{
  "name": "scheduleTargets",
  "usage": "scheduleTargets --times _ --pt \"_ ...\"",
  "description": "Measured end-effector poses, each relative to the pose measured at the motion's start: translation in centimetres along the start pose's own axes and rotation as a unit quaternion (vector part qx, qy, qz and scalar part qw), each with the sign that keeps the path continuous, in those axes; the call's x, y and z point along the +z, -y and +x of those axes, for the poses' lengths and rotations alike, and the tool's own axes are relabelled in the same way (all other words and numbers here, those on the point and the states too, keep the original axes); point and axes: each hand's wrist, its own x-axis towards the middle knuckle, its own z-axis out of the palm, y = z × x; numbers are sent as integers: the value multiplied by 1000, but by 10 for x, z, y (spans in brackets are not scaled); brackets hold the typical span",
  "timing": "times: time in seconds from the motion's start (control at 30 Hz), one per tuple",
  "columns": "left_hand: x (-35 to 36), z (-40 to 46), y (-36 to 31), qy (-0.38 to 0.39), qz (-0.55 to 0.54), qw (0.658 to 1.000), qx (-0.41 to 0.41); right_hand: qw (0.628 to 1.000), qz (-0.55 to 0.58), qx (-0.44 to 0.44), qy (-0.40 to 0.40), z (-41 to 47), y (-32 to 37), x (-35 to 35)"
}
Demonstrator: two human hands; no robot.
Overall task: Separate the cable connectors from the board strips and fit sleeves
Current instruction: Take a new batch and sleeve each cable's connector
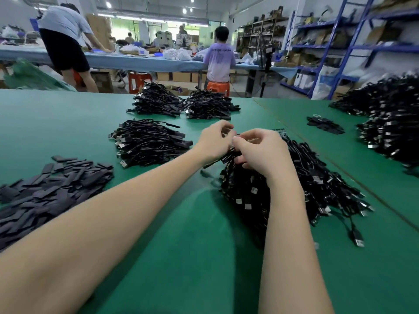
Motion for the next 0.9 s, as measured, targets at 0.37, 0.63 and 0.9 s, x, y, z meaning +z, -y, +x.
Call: scheduleTargets --times 0.37,0.63,0.9 --pt "23 38 -19 42 -110 989 -85 996 34 58 -66 2 -17 -9" --pt "0 19 -12 -8 -162 987 -19 996 46 7 -80 -1 -5 -14" --pt "-95 -29 17 -95 -160 982 -12 986 -12 -83 -145 -7 26 13"
